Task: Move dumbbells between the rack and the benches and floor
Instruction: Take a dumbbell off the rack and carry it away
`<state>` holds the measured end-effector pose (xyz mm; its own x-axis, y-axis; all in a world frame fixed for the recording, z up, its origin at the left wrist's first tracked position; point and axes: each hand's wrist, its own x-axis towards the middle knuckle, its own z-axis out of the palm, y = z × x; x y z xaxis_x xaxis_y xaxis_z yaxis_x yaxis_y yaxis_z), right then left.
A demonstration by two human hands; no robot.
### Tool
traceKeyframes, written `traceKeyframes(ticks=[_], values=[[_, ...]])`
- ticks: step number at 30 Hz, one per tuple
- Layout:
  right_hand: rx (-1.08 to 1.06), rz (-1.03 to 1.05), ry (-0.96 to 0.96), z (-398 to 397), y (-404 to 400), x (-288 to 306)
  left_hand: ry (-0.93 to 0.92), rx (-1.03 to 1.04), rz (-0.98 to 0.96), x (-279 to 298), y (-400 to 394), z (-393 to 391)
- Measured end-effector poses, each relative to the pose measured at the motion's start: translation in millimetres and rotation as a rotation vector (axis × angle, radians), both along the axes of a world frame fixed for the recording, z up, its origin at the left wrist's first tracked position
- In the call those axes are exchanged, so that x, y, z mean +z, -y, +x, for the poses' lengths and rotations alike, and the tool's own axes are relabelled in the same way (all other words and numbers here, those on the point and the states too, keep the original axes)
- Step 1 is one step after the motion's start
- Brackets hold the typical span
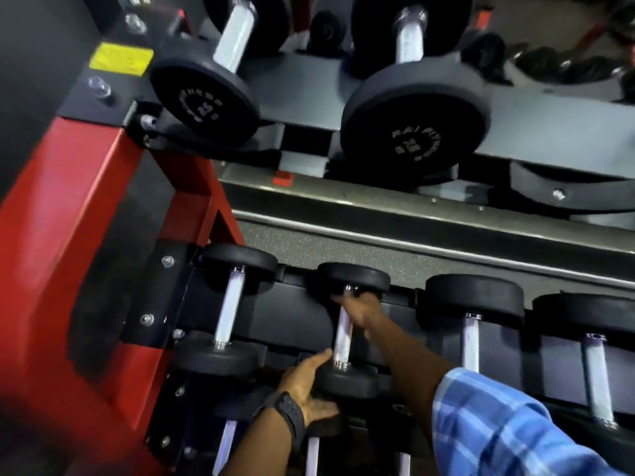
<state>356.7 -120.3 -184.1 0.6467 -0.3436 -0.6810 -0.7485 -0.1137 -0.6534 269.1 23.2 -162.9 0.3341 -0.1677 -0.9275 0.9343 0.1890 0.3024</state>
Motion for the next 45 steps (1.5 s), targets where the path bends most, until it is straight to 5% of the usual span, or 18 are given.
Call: traceKeyframes(ticks=[4, 7, 12, 16, 27, 37, 45], values=[[0.287, -0.066, -0.076, -15, 31, 55, 0.436, -0.019, 0.336, 73, -2, 34], [0.368, -0.133, 0.023, -22, 53, 131, 0.783, -0.052, 0.327, 185, 2, 56], [0.153, -0.024, 0.517, -91, 54, 326, 1.191, -0.070, 0.127, 348, -5, 25], [-0.021, -0.027, 0.797, -184, 36, 439, 1.397, -0.097, 0.086, 418, -30, -43], [-0.213, -0.146, 1.059, -373, 26, 551, 1.565, -0.035, 0.118, 525, -67, -210], [-0.191, -0.056, 1.116, -468, 57, 551, 1.556, 0.018, 0.153, 535, -26, -322], [-0.125, -0.088, 1.110, -480, 52, 550, 1.563, 0.042, 0.174, 528, -23, -342]])
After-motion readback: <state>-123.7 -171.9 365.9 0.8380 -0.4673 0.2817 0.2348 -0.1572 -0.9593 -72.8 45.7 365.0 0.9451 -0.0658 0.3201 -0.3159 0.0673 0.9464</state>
